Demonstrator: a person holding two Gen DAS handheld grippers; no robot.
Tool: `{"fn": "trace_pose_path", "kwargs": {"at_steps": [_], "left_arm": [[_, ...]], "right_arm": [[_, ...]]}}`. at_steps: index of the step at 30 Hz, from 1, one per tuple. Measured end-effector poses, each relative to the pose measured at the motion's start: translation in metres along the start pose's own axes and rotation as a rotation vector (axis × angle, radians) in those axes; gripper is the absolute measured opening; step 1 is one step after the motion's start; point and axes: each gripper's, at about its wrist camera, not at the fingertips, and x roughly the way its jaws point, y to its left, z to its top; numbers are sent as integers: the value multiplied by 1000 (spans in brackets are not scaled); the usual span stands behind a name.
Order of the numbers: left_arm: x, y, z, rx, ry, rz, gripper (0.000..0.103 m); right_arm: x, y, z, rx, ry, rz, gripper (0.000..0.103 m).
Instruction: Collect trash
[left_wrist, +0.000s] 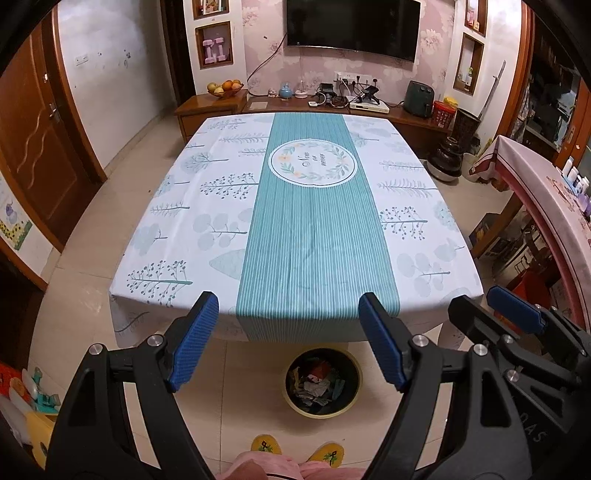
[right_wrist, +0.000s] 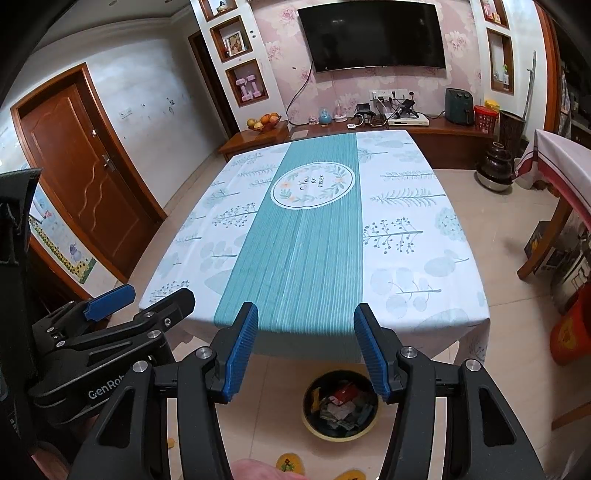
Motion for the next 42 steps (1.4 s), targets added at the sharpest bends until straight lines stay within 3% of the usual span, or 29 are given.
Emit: {"fn": "trace_pose_path", "kwargs": {"at_steps": [42], "left_arm": [[25, -13, 4, 11, 30, -18, 76]], "right_arm": [[17, -25, 4, 7, 14, -21, 55]]}}
